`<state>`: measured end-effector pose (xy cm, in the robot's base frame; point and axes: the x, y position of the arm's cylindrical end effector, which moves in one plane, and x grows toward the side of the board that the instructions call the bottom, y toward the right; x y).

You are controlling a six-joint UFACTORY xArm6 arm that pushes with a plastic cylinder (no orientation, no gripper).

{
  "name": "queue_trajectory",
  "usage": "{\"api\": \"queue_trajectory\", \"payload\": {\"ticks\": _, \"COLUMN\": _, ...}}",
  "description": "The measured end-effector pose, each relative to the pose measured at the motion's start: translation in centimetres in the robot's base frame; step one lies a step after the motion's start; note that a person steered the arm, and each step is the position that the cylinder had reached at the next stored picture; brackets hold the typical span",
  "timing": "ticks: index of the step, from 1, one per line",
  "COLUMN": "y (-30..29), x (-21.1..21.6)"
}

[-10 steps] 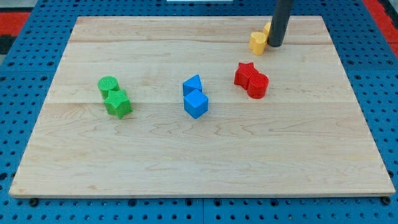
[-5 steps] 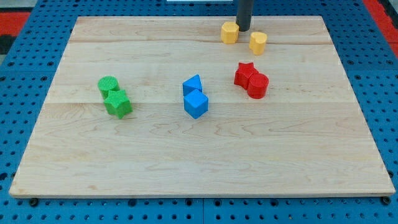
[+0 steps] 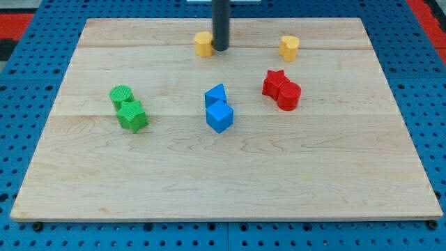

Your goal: Slide the yellow hexagon towards top center

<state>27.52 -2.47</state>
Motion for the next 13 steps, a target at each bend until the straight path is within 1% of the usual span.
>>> {"api": "queue_trajectory", "payload": {"ticks": 1, "y": -2.8, "x": 0.1}}
{"api": "queue_trajectory", "payload": {"ticks": 2, "y": -5.9, "x": 2.0}}
{"api": "queue_trajectory", "payload": {"ticks": 3, "y": -9.0, "x": 2.6}}
{"api": "queue_trajectory", "payload": {"ticks": 4, "y": -11.2, "x": 0.9}}
{"api": "queue_trajectory", "payload": {"ticks": 5, "y": -11.8, "x": -0.9}}
{"api": "queue_trajectory", "payload": {"ticks": 7, "y": -8.0, "x": 0.3}}
{"api": "queue_trajectory", "payload": {"ticks": 8, "y": -7.7, "x": 0.2}}
{"api": "queue_trajectory", "payload": {"ticks": 11, "y": -7.7, "x": -3.5}}
{"api": "queue_trajectory", "payload": {"ticks": 12, "y": -6.2, "x": -3.5}}
{"api": "queue_trajectory", "payload": {"ticks": 13, "y": 1.2, "x": -3.2}}
